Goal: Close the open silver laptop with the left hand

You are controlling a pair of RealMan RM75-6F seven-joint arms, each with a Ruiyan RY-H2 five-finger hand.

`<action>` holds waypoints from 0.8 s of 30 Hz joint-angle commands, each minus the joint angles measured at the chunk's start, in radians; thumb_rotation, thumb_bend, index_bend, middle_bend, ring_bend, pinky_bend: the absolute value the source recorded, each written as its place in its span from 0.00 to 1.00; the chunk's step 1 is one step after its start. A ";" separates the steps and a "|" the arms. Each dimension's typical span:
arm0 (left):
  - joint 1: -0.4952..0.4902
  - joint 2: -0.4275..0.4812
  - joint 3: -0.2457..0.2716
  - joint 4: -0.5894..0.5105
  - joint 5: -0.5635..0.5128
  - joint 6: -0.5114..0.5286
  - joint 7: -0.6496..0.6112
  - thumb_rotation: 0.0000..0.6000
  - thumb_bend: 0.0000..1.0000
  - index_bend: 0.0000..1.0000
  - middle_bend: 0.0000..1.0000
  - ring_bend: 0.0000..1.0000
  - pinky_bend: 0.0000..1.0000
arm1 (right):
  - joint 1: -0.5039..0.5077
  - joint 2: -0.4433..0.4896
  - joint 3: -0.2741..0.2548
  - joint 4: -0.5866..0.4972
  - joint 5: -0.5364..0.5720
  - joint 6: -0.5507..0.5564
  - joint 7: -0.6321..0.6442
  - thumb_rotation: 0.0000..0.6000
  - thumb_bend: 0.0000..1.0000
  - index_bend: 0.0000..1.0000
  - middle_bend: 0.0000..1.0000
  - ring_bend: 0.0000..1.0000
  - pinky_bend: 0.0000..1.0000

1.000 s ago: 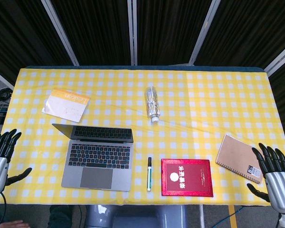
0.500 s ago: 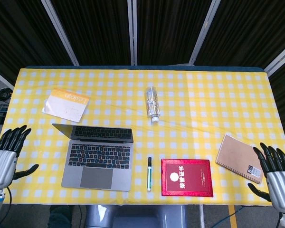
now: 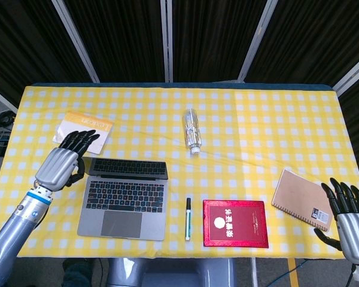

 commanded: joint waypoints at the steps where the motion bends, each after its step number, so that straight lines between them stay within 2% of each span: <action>1: -0.066 0.012 -0.025 -0.021 -0.087 -0.078 0.038 1.00 1.00 0.25 0.10 0.06 0.06 | 0.006 -0.005 0.006 0.002 0.014 -0.010 -0.007 1.00 0.00 0.00 0.00 0.00 0.00; 5: -0.112 0.021 -0.031 -0.026 -0.162 -0.136 0.044 1.00 1.00 0.34 0.19 0.18 0.21 | 0.013 -0.012 0.011 0.006 0.035 -0.025 -0.018 1.00 0.00 0.00 0.00 0.00 0.00; 7: -0.128 0.025 -0.029 -0.029 -0.198 -0.159 0.035 1.00 1.00 0.36 0.21 0.21 0.25 | 0.015 -0.016 0.013 0.006 0.041 -0.030 -0.027 1.00 0.00 0.00 0.00 0.00 0.00; 11: -0.141 0.040 -0.019 -0.038 -0.224 -0.181 0.019 1.00 1.00 0.36 0.22 0.23 0.26 | 0.017 -0.021 0.014 0.007 0.047 -0.032 -0.038 1.00 0.00 0.00 0.00 0.00 0.00; 17: -0.130 0.070 0.000 -0.053 -0.198 -0.191 -0.050 1.00 1.00 0.36 0.23 0.23 0.26 | 0.016 -0.024 0.013 0.005 0.048 -0.030 -0.047 1.00 0.00 0.00 0.00 0.00 0.00; 24: -0.112 0.111 0.024 -0.055 -0.106 -0.255 -0.238 1.00 1.00 0.37 0.23 0.24 0.27 | 0.013 -0.024 0.009 0.003 0.040 -0.022 -0.049 1.00 0.00 0.00 0.00 0.00 0.00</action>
